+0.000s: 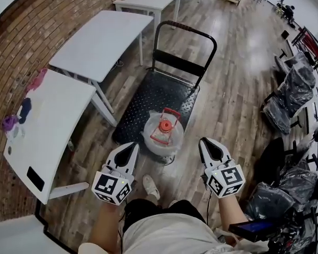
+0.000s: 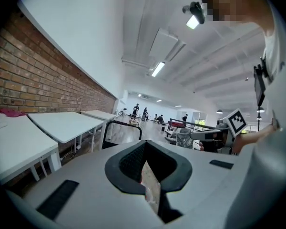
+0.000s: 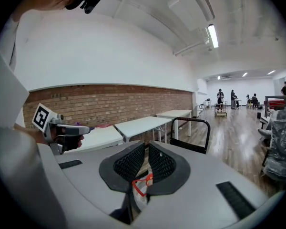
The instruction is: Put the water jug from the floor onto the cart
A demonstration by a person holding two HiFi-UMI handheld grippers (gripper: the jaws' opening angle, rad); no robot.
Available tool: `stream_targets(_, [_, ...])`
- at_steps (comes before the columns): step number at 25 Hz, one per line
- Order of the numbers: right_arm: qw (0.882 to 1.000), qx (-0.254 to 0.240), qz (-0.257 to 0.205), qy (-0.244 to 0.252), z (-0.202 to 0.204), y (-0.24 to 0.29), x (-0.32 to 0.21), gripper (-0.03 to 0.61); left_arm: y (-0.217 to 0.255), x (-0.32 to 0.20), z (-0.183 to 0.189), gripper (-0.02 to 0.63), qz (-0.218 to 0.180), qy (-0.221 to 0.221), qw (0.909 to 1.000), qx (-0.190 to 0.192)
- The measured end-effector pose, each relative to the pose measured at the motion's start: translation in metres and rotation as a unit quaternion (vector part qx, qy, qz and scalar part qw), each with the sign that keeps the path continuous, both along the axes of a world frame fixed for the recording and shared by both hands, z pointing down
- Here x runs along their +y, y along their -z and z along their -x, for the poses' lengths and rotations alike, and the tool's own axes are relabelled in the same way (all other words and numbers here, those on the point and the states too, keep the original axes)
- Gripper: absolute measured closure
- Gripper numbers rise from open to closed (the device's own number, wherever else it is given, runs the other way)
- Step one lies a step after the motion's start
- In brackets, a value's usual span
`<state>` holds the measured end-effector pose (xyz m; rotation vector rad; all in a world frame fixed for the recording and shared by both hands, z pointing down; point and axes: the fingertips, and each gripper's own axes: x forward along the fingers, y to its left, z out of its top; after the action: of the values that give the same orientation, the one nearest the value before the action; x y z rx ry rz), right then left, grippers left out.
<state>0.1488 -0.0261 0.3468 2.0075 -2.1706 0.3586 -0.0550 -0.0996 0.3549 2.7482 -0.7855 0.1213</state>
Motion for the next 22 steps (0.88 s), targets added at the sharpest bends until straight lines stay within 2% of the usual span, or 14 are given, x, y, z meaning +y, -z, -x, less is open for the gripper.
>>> stream_targets(3, [1.0,-0.005,-0.023,0.003,-0.002,0.017,0.027,0.572,0.012,0.025,-0.006,0.614,-0.007,-0.001,0.9999,0.008])
stream_targets(9, [0.997,-0.006,-0.07,0.016,-0.001,0.051,0.093,0.574,0.035,0.087,-0.014,0.614,-0.027,0.004,0.9996,0.007])
stream_targets(16, [0.996,-0.023,-0.08,0.03,0.007,0.06,0.163,0.575,0.055,0.154,-0.008,0.614,-0.039,0.004,0.9992,0.008])
stream_targets(22, [0.996,-0.032,-0.08,0.036,0.02,0.067,0.196,0.574,0.073,0.187,0.002,0.614,-0.047,0.004,0.9989,0.006])
